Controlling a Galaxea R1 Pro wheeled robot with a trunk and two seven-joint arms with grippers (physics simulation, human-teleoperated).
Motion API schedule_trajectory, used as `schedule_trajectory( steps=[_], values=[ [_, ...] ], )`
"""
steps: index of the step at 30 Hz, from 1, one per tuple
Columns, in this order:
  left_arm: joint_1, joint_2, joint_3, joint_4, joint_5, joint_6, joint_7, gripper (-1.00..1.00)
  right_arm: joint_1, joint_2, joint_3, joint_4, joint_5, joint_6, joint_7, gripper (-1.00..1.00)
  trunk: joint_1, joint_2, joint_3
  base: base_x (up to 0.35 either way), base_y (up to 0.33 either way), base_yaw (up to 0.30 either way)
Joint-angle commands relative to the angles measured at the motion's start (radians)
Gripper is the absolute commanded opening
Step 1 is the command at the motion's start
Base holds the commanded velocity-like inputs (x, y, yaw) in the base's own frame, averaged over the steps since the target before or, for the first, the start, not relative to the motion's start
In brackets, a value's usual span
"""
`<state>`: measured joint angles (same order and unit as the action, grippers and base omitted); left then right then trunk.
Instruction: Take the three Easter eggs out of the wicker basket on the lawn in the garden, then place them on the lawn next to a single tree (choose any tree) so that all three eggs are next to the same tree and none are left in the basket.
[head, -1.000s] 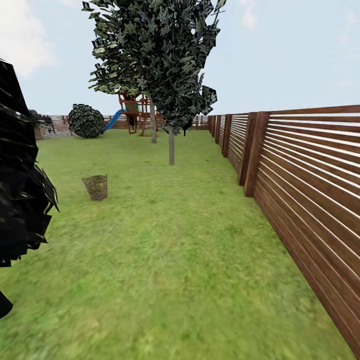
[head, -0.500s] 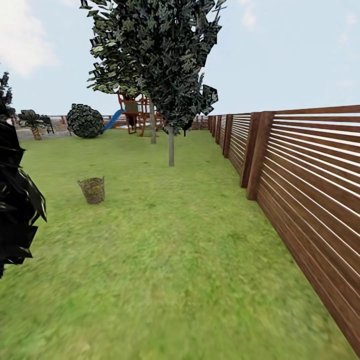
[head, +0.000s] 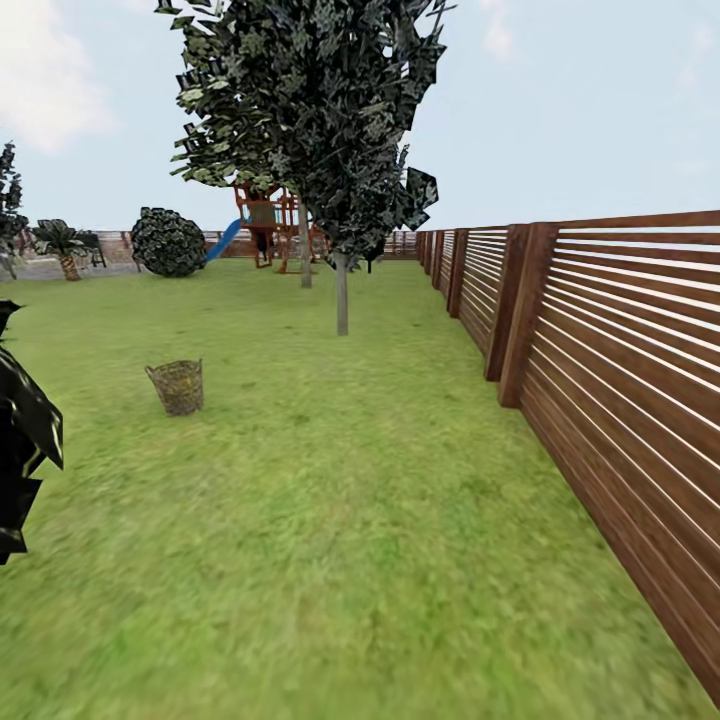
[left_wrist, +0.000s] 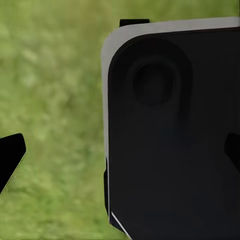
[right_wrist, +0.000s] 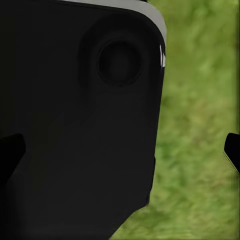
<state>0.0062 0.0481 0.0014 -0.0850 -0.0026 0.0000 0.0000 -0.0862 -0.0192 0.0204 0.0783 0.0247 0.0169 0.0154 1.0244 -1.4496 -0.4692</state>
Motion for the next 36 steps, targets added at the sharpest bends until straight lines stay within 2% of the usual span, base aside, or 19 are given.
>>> schedule_trajectory(
  steps=[1, 36],
  values=[
    [0.000, 0.000, 0.000, -0.002, 0.000, 0.000, 0.000, 1.00, -0.001, 0.000, 0.002, 0.002, 0.003, 0.002, 0.002, 1.00, 0.001, 0.000, -0.001, 0.330, 0.000, 0.000],
    [0.000, -0.001, 0.000, -0.001, -0.002, 0.000, 0.000, 1.00, -0.001, -0.001, 0.001, 0.002, 0.004, 0.001, 0.001, 1.00, 0.001, 0.000, -0.001, 0.330, 0.000, 0.000]
  ],
)
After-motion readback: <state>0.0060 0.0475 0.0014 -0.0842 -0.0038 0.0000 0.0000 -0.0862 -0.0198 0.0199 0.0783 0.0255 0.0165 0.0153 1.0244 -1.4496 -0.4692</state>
